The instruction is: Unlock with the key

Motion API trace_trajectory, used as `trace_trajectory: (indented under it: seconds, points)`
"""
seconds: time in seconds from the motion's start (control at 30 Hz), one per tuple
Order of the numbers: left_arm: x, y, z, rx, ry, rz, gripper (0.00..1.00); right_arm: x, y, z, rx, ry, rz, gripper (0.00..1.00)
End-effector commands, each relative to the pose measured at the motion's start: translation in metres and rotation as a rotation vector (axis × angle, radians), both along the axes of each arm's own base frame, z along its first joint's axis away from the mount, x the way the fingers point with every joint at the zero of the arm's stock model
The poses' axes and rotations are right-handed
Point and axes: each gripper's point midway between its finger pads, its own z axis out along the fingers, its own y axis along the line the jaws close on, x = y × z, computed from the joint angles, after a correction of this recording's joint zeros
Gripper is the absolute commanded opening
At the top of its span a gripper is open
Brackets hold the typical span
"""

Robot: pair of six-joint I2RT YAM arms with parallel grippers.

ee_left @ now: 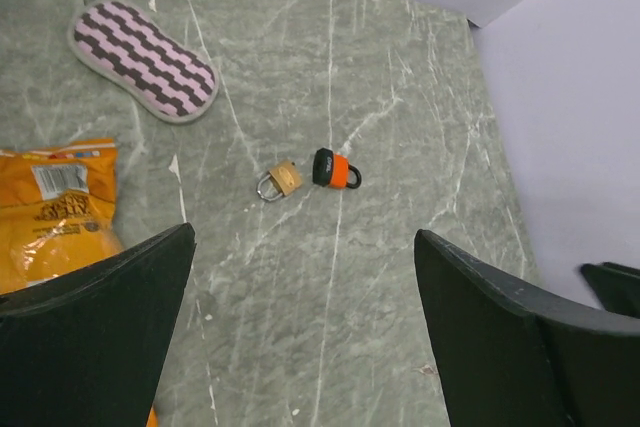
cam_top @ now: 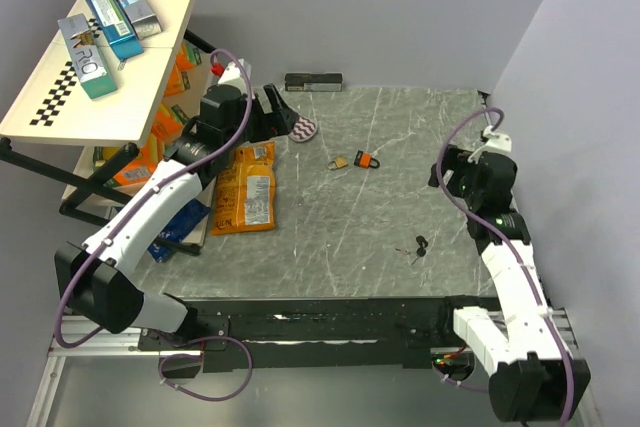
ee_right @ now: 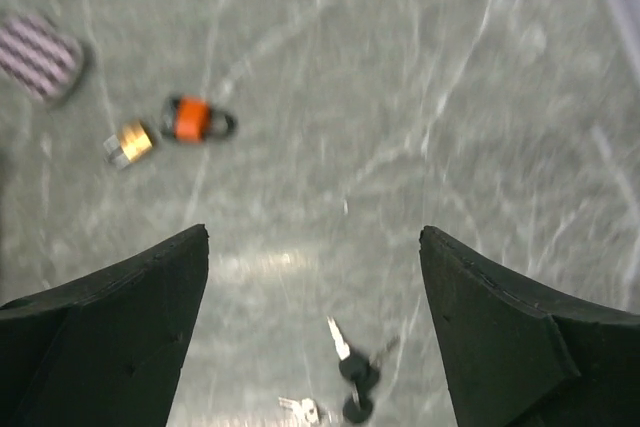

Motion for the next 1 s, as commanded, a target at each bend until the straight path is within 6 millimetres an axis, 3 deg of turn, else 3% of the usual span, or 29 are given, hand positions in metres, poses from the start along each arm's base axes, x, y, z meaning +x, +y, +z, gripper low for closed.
trace_trajectory:
  seconds: [0.0,0.2,0.23,0.4,0.53,0.73,0.97]
  points:
    - [-0.007,-0.01,-0.008,-0.04,0.051,-0.039,0.96,-0.003,0.008,-0.025,0.013,0.172,0.052,0.88]
    - [-0.016,-0.016,-0.024,-0.049,0.071,-0.086,0.96,-0.012,0.019,-0.078,0.048,0.452,0.075,0.81]
    - [-0.017,-0.016,-0.027,-0.045,0.074,-0.092,0.96,-0.015,0.027,-0.085,0.046,0.493,0.099,0.79]
    - [-0.011,-0.02,-0.034,-0.026,0.078,-0.111,0.96,-0.045,0.032,-0.125,0.032,0.713,0.084,0.76]
    - [-0.008,-0.027,-0.042,-0.004,0.108,-0.142,0.96,-0.062,0.045,-0.142,0.017,0.83,0.108,0.72]
    - [-0.006,-0.033,-0.055,0.004,0.157,-0.166,0.96,-0.072,0.046,-0.163,-0.019,0.923,0.071,0.69]
    - [-0.013,-0.046,-0.045,-0.024,0.131,-0.26,0.96,-0.071,0.038,-0.176,-0.049,0.969,0.011,0.66]
